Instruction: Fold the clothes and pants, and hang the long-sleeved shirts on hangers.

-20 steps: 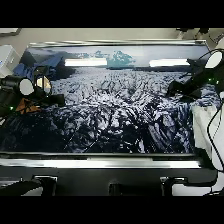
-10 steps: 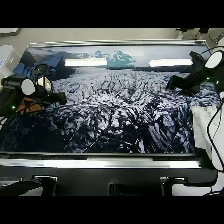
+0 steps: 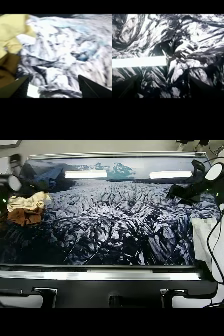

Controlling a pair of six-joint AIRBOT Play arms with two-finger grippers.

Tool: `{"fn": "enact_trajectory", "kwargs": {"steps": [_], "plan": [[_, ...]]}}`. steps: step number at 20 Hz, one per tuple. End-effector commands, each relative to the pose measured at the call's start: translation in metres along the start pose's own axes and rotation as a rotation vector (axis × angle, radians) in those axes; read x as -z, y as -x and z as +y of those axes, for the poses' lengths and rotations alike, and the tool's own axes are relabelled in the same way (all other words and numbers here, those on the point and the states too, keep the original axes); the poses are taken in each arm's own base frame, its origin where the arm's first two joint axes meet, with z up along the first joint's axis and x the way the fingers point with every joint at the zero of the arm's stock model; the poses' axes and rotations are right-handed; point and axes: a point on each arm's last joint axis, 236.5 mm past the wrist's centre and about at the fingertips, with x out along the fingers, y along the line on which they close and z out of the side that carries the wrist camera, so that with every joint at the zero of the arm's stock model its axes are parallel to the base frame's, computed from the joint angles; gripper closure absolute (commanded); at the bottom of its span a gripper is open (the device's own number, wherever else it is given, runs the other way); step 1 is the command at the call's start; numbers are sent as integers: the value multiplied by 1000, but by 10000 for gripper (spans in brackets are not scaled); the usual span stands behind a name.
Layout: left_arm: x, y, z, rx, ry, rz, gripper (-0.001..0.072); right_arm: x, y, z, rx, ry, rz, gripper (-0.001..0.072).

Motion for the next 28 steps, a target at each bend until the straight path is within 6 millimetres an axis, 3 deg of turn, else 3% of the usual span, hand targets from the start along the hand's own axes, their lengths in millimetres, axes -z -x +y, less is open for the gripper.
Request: {"fn": "enact_trajectory", "kwargs": {"steps": [1,4,7,10,17,25,26,27,28], "plan": [[31,-37,112,-63,399,291,-1,3,-1,0,1,-45,15,41],[46,-56,153,83,515,360,-2,8,0,0,2,-101,33,41],[65,-64,201,47,528,368,-2,16,0,0,7,-141,66,41],[89,-76,225,44,553,389,-2,25,1,-1,14,-183,106,41],[95,-122,211,219,469,311,-2,60,7,-2,34,-185,255,39],[68,-139,195,324,447,181,3,67,9,3,21,-212,286,39],[68,-140,194,323,446,180,79,67,9,3,21,-213,286,39],[68,-140,194,323,448,182,278,67,9,3,21,-213,288,39],[69,-140,193,326,447,188,614,68,9,3,23,-223,290,39]]}}
